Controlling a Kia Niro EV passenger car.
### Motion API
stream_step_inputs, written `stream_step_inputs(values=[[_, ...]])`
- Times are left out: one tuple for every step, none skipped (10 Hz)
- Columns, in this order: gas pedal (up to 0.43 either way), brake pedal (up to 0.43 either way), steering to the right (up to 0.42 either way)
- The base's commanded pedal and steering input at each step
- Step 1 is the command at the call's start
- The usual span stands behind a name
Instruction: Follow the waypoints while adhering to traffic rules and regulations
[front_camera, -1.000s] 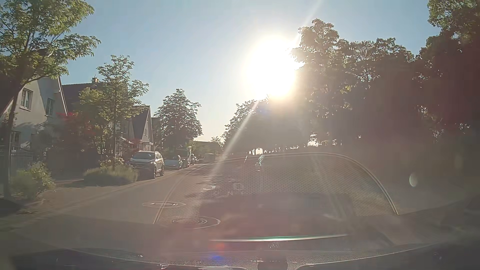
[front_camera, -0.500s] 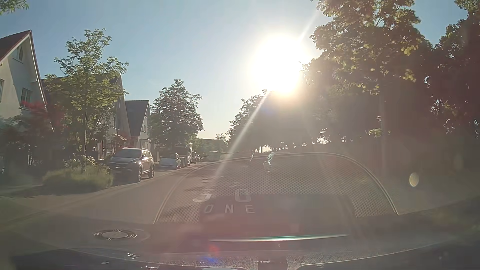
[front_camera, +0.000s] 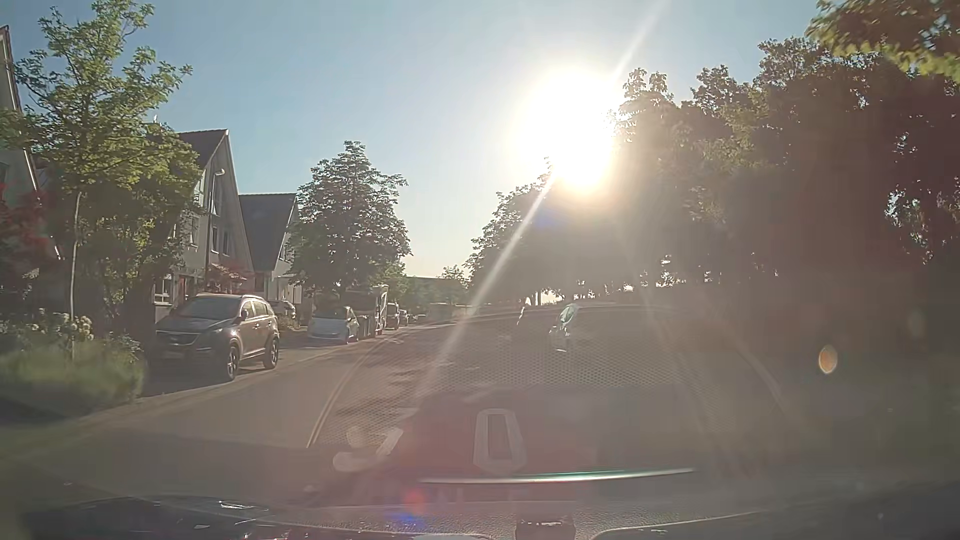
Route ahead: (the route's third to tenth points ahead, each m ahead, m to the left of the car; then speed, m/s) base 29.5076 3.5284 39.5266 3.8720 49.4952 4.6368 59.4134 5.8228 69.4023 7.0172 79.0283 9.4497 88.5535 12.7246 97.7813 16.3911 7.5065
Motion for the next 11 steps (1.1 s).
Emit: stream_step_inputs(values=[[0.079, 0.000, -0.026], [0.079, 0.000, -0.026], [0.079, 0.000, -0.025], [0.079, 0.000, -0.023], [0.079, 0.000, -0.022], [0.079, 0.000, -0.021], [0.079, 0.000, -0.019], [0.079, 0.000, -0.016], [0.079, 0.000, -0.011], [0.079, 0.000, -0.009], [0.079, 0.000, -0.008]])
